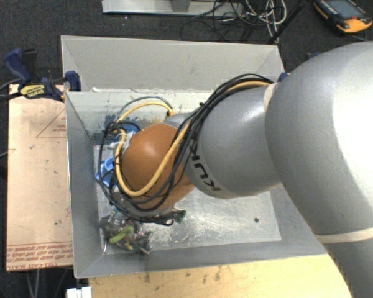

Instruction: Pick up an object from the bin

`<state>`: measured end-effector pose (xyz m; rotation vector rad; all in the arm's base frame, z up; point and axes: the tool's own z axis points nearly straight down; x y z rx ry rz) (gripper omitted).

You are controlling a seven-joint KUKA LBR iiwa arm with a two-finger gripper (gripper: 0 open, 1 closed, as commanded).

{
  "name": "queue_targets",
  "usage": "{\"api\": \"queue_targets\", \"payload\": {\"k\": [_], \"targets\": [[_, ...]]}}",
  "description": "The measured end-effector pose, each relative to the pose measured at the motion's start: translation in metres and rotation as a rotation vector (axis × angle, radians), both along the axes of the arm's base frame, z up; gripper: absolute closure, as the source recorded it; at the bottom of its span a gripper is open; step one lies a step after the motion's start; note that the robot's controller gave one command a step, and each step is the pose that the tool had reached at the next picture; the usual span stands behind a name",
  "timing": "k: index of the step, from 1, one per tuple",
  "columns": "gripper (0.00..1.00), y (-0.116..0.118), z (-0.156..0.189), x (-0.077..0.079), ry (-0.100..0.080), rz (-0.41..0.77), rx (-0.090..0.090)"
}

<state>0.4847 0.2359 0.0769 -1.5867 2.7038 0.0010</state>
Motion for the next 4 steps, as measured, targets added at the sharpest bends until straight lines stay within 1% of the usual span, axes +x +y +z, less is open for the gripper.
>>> {"api": "queue_targets", "payload": {"k": [1, 4], "targets": [[1.0, -0.001, 0.019, -0.002, 0.01, -0.001, -0.004], [1.0, 0.0, 0.076, -0.001, 0.003, -0.002, -0.001]]}}
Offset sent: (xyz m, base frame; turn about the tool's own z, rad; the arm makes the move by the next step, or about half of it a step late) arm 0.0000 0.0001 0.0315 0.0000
